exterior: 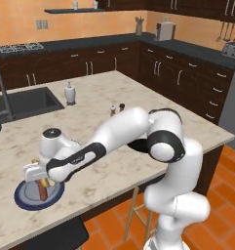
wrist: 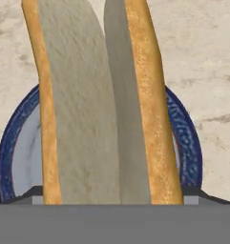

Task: Place one bun and one sausage from the bowl on each plate.

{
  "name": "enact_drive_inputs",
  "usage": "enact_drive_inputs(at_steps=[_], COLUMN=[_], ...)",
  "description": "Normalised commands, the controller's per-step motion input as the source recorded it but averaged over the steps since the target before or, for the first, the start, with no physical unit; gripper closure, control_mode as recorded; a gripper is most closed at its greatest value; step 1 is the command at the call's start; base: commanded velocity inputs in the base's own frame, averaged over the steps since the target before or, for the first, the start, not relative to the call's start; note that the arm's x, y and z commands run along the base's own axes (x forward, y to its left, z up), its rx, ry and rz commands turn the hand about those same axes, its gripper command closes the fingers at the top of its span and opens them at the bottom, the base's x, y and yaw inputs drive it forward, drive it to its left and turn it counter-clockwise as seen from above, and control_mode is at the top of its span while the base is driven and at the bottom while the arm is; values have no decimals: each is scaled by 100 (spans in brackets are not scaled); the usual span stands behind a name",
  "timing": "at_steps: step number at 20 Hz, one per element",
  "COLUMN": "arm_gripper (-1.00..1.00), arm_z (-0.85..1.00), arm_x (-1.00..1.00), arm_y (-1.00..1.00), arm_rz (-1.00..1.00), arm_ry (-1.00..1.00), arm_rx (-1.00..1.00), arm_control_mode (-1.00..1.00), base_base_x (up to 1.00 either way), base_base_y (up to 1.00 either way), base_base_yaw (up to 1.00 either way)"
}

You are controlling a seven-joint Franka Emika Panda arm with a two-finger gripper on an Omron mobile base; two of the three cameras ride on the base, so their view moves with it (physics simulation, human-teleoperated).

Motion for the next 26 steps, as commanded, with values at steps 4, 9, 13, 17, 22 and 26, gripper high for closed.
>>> enact_drive_inputs(at_steps=[4,9,13,17,22,26], arm_gripper=[-100,-100,-100,-100,-100,-100], arm_z=[-6,48,100,100,83,50], arm_x=[0,-4,-7,-80,-100,-100], arm_y=[25,0,0,-4,-86,-100], arm_rz=[0,-3,-16,-13,-6,0], arm_ry=[6,3,-2,-3,-32,-42], arm_rx=[0,6,1,8,21,23], arm_control_mode=[-100,-100,-100,-100,-100,-100], base_base_x=[0,0,0,0,0,0], base_base_y=[0,0,0,0,0,0], base_base_yaw=[0,0,0,0,0,0])
